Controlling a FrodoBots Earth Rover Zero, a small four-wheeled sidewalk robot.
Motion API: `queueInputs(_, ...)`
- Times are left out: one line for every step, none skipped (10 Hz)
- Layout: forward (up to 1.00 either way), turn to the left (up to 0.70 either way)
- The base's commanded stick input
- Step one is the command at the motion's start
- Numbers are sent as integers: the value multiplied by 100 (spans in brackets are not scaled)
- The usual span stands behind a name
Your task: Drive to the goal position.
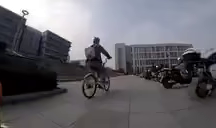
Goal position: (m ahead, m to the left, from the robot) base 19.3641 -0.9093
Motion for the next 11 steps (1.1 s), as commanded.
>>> queueInputs(85,0)
queueInputs(85,0)
queueInputs(85,0)
queueInputs(85,0)
queueInputs(85,0)
queueInputs(85,0)
queueInputs(85,0)
queueInputs(85,0)
queueInputs(85,0)
queueInputs(85,0)
queueInputs(85,0)
